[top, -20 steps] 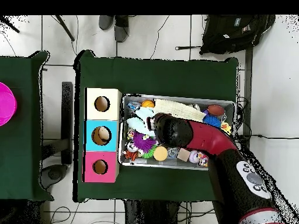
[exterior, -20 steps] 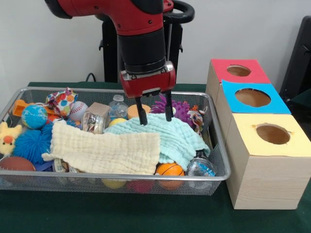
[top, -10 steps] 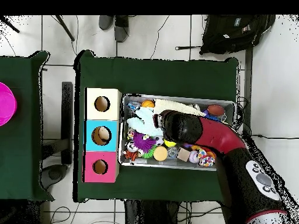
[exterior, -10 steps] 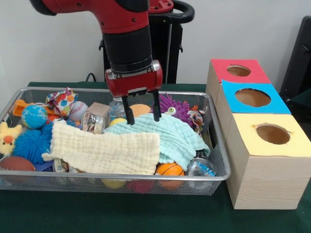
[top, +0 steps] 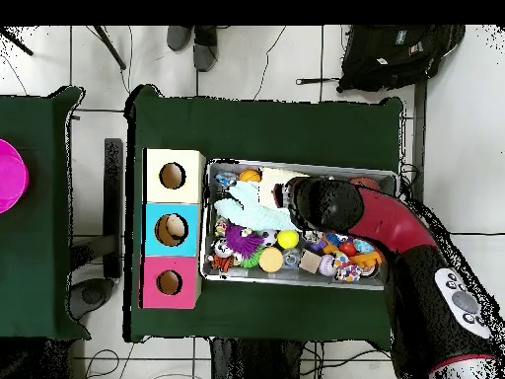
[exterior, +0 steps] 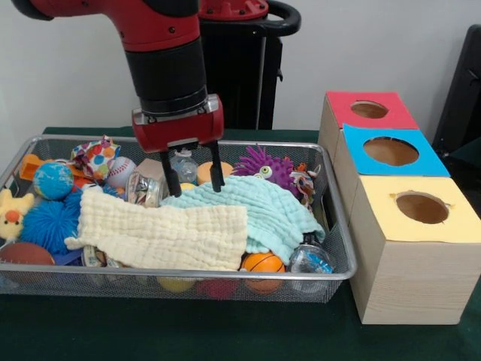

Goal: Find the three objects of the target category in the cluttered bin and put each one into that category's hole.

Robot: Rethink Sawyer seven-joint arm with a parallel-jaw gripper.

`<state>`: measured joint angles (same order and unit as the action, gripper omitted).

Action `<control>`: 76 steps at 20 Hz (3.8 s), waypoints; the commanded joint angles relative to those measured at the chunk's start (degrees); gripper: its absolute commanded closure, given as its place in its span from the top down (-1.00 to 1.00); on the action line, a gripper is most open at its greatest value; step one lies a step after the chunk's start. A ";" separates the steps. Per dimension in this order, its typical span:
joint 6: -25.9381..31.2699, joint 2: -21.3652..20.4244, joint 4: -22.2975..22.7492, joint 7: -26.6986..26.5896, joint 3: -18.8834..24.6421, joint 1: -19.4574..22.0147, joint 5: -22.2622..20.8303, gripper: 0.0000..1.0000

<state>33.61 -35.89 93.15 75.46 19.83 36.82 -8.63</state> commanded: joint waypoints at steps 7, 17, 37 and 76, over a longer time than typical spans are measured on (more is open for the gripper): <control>11.06 4.64 -9.36 -1.49 1.50 1.90 -1.12 1.00; 11.78 5.11 -12.56 0.56 -1.07 1.16 -2.97 1.00; 6.76 2.10 -10.14 7.06 -9.24 -2.31 -5.03 1.00; 7.20 7.08 -21.46 1.07 -12.89 -3.31 -2.12 1.00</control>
<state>39.62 -32.29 75.11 75.46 4.46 31.50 -9.04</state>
